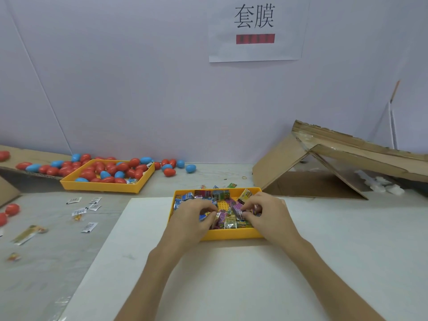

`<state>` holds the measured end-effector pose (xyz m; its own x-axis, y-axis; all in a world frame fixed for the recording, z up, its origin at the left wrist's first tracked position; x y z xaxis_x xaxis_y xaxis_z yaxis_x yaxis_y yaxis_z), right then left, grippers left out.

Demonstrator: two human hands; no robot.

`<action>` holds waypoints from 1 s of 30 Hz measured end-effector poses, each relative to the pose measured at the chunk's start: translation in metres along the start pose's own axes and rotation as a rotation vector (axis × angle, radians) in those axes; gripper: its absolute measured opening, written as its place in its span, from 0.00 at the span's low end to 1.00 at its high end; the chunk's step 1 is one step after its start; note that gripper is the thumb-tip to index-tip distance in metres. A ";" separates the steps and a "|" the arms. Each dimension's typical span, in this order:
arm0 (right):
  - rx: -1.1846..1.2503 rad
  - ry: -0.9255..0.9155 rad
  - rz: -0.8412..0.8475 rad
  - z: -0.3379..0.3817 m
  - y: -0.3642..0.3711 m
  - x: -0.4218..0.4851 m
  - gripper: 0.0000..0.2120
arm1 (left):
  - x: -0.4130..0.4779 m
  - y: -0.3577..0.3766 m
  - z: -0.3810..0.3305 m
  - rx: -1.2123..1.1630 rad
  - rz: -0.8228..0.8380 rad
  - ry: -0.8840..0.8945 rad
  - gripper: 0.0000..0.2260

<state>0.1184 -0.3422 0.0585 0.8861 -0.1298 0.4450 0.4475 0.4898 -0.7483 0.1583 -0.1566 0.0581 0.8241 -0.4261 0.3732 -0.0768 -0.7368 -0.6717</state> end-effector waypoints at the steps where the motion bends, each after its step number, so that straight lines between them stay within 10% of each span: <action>1: 0.004 -0.018 -0.003 0.001 0.000 0.000 0.12 | 0.000 0.000 -0.005 0.016 -0.013 0.028 0.06; 18: 0.046 -0.131 0.074 0.007 0.010 0.002 0.05 | -0.003 0.011 -0.034 -0.047 0.004 0.159 0.06; 30: 0.047 -0.183 -0.025 0.016 -0.003 -0.002 0.09 | 0.036 -0.090 0.050 -0.083 -0.357 -0.125 0.09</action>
<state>0.1135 -0.3297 0.0681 0.8360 0.0142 0.5485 0.4595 0.5284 -0.7140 0.2224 -0.0796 0.0997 0.8691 -0.0716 0.4894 0.1861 -0.8694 -0.4577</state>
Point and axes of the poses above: each hand's wrist, its own x-axis towards the middle knuckle, its own y-axis out of the palm, z = x × y, the point moved 10 cm from there along x, towards the middle knuckle, and after that the axes turned 5 degrees about -x, right-handed, at the moved point
